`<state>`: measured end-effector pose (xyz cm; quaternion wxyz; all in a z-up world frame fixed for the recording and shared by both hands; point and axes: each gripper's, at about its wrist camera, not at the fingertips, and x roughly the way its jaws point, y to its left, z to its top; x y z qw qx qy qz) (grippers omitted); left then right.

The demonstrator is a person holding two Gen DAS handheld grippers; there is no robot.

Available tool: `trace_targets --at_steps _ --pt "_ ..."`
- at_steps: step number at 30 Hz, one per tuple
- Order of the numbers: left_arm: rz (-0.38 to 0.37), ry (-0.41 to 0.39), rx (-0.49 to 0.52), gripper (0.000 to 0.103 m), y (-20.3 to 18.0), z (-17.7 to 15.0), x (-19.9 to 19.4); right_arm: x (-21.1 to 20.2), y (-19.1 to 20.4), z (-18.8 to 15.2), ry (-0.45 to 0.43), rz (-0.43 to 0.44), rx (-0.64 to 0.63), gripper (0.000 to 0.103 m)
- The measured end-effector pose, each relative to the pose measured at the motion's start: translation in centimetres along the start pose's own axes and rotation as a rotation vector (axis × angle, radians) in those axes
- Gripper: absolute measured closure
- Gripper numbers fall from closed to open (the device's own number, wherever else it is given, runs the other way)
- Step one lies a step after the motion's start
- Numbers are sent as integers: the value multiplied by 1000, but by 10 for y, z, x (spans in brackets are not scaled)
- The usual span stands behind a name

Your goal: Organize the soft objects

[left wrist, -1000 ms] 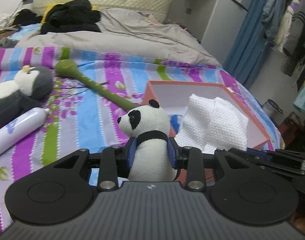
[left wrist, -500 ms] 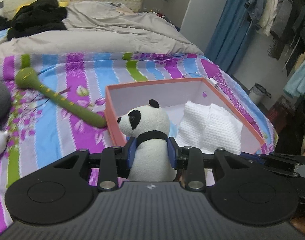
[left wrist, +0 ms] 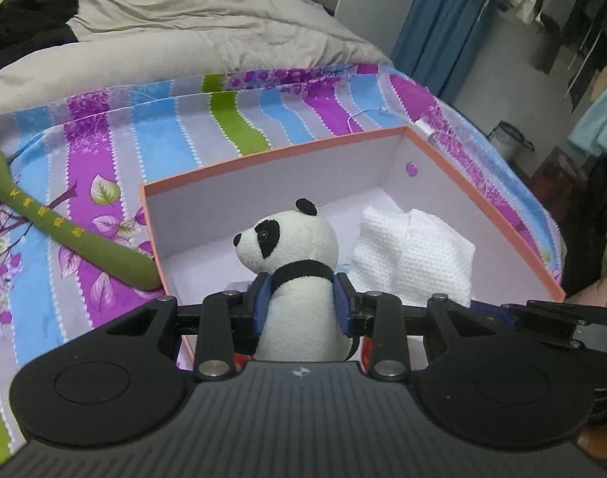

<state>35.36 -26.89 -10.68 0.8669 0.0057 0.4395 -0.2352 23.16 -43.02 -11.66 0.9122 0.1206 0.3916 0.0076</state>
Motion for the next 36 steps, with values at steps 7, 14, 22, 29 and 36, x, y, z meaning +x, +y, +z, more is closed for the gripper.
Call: trace_targets --at_steps 7,14,22,29,36 --pt "-1 20 -22 64 3 -2 14 15 -7 0 21 -5 9 90" --pt "26 31 -35 50 3 0 5 13 -10 2 36 -1 20 71" --pt "21 -57 -28 49 -2 2 -55 -22 -4 5 -25 -22 23 57" --pt "7 -119 -25 49 -12 -5 -117 -72 9 8 -102 -6 26 57" --pt "-23 -190 9 49 -30 -23 -184 -121 28 2 -156 -7 0 57"
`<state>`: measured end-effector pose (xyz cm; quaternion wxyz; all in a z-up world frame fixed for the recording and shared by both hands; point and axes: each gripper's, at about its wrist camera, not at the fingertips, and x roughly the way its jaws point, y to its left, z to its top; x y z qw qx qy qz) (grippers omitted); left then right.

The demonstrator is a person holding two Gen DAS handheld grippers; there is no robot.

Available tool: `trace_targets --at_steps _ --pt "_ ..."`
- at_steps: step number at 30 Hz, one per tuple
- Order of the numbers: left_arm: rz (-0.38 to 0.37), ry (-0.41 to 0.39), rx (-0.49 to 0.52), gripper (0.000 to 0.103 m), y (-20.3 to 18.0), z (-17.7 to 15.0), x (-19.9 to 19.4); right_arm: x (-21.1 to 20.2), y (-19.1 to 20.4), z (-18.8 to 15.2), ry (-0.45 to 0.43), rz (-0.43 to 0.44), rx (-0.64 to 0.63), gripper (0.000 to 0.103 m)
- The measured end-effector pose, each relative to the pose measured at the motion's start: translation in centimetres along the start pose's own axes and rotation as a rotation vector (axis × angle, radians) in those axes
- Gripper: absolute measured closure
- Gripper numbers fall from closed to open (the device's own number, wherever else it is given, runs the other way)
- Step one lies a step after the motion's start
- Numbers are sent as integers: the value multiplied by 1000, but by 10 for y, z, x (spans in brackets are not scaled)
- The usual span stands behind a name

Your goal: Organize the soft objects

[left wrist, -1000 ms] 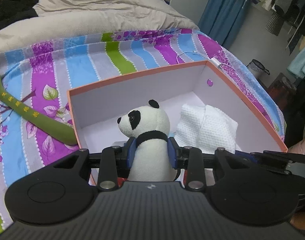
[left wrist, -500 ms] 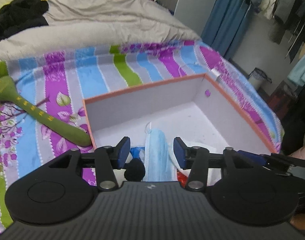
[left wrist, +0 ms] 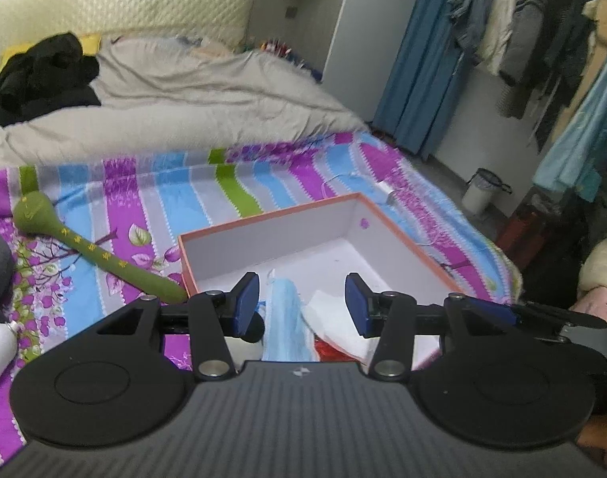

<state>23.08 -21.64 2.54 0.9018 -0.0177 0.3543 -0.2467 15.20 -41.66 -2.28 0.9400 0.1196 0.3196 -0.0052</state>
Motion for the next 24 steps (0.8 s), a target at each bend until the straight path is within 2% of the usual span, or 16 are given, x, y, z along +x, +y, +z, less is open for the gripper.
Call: trace_targets --at_steps 5,10,24 --pt "-14 -30 13 49 -9 -16 -42 -35 11 -4 -48 -4 -5 57" --pt "-41 -43 -21 49 -8 -37 -81 -66 22 -17 -83 1 -1 57" --pt "10 -98 -19 49 -6 -86 -152 -110 46 -54 -95 6 -34 57"
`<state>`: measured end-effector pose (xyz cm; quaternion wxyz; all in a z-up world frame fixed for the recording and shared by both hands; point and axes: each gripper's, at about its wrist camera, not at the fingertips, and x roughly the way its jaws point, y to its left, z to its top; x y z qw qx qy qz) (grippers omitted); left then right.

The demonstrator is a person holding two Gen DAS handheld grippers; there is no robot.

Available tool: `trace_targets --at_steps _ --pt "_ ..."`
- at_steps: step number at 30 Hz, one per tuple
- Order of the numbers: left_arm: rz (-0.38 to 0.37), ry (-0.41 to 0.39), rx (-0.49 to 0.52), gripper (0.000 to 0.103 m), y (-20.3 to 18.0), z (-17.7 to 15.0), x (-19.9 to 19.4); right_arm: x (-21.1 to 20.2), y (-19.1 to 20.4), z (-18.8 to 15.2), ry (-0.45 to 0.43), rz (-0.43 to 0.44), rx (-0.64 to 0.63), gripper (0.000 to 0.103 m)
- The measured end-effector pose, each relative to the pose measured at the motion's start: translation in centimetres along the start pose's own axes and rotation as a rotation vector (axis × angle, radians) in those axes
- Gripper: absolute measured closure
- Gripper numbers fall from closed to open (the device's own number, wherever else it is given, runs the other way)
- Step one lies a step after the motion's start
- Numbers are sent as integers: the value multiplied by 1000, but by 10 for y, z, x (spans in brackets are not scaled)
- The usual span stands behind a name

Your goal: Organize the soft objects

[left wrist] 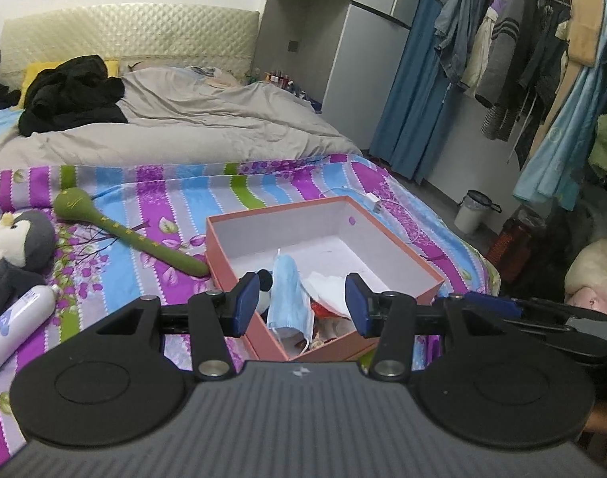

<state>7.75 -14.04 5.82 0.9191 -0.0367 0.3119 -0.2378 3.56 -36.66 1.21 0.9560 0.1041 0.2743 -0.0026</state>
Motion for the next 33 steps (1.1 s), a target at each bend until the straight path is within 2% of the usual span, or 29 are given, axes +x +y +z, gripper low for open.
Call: trace_targets --at_steps 13,25,27,28,29,30,31,33 --pt "16 22 -30 49 7 -27 -10 -13 12 -22 0 -34 12 57" --pt "17 30 -22 49 5 -31 -7 -14 10 -23 1 -37 21 57" --pt "15 23 -12 40 3 -30 -8 -14 8 -23 1 -44 28 56" --pt "17 16 0 27 1 -29 -8 -14 7 -23 1 -47 31 43" --pt "24 7 9 13 -1 -29 -9 -14 5 -23 2 -54 34 22" --pt "30 -4 13 9 -3 -29 -10 -14 3 -22 0 -61 40 13" --pt "30 -8 10 5 -4 -29 -10 -15 1 -22 -6 -62 49 7" --pt "20 3 2 4 -4 -27 -8 -16 -2 -22 -14 -74 58 7"
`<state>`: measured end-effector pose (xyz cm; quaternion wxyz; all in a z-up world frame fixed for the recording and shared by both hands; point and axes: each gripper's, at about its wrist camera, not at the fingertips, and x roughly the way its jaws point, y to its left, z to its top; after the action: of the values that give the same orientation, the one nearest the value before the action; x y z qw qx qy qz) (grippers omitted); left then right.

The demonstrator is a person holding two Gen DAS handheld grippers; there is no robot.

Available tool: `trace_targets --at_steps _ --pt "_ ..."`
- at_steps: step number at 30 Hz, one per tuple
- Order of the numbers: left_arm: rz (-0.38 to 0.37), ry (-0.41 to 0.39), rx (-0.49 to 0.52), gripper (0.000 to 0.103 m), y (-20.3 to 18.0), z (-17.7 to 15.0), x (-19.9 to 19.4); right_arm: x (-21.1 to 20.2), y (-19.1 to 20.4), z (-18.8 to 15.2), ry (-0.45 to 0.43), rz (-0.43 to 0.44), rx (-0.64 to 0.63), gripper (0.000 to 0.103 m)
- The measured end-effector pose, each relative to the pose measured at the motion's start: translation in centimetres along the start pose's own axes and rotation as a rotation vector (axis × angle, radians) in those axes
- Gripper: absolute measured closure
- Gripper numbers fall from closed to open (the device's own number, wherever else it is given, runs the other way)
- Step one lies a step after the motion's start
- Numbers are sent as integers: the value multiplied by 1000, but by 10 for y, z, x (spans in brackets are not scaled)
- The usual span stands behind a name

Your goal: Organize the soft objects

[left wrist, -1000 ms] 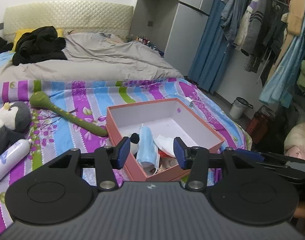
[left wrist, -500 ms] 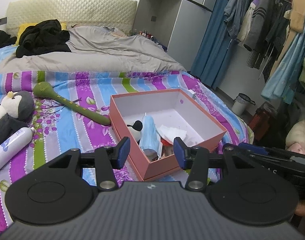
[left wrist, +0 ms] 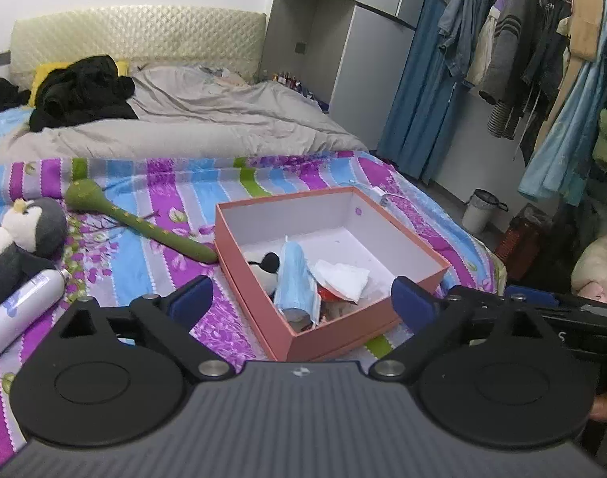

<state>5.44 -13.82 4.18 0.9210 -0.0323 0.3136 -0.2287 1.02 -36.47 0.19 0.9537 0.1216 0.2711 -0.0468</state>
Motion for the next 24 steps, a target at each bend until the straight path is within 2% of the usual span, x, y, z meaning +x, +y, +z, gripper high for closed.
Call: trace_targets --at_steps 9,24 --pt "20 31 -30 0 5 1 7 -1 -6 -1 0 -42 4 7" --pt "50 46 -45 0 9 1 9 -3 -5 -2 -15 -34 -5 7"
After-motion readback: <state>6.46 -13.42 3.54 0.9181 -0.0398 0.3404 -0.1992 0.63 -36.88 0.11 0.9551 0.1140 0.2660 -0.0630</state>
